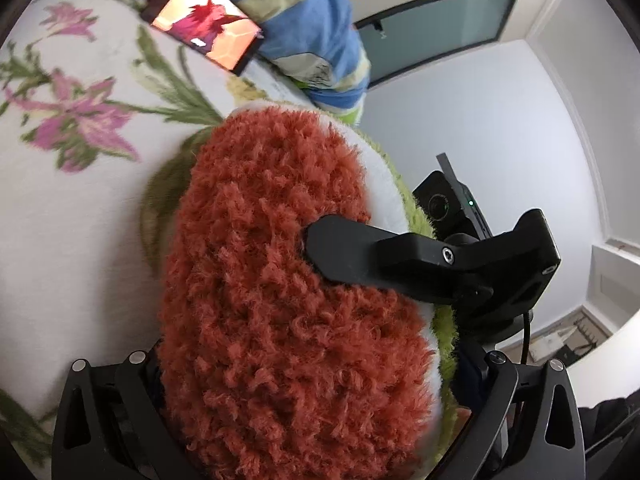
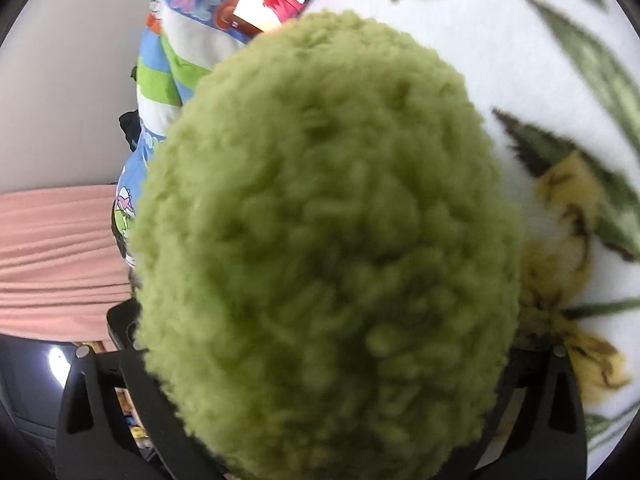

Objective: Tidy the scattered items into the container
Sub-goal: 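Lift the watermelon plush with both tools and carry it over the box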

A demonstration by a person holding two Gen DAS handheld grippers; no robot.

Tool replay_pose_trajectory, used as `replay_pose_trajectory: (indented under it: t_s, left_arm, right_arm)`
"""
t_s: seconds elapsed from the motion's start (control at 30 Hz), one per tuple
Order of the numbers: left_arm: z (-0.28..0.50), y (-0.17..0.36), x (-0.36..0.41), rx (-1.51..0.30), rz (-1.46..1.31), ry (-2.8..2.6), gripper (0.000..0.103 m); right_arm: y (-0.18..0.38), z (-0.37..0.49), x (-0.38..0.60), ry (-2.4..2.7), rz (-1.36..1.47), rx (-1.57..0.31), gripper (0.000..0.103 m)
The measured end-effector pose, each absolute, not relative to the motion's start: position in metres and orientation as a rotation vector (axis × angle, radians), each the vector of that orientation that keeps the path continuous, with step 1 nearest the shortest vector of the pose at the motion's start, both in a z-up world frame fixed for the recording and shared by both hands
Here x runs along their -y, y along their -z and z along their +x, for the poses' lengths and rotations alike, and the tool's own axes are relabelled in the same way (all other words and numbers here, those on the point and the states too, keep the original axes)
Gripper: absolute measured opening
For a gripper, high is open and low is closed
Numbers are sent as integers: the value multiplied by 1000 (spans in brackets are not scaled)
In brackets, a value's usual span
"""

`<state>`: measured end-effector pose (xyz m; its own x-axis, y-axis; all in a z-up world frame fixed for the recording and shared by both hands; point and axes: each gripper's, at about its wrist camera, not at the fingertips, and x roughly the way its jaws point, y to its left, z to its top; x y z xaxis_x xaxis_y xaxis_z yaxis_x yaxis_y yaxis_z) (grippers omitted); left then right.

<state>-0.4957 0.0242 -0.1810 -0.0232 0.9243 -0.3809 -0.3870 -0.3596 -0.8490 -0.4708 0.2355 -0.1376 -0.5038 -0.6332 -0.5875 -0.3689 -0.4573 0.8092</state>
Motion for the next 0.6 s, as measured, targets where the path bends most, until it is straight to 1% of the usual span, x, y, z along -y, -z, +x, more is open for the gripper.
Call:
replay_pose_trajectory:
  t_s: [0.13, 0.3, 0.6]
  left_arm:
    - [-486, 162, -38, 645, -1132, -1570, 102]
    - [-465, 135, -60, 600, -1088, -1503, 102]
    - [-413, 85, -110, 513, -968, -1396, 102]
  right_arm:
    - [110, -454, -241, 2148, 1415, 1486, 102]
    - [78, -418, -253, 2220, 1395, 1497, 102]
    - [12, -331, -272, 2413, 1312, 1505, 102]
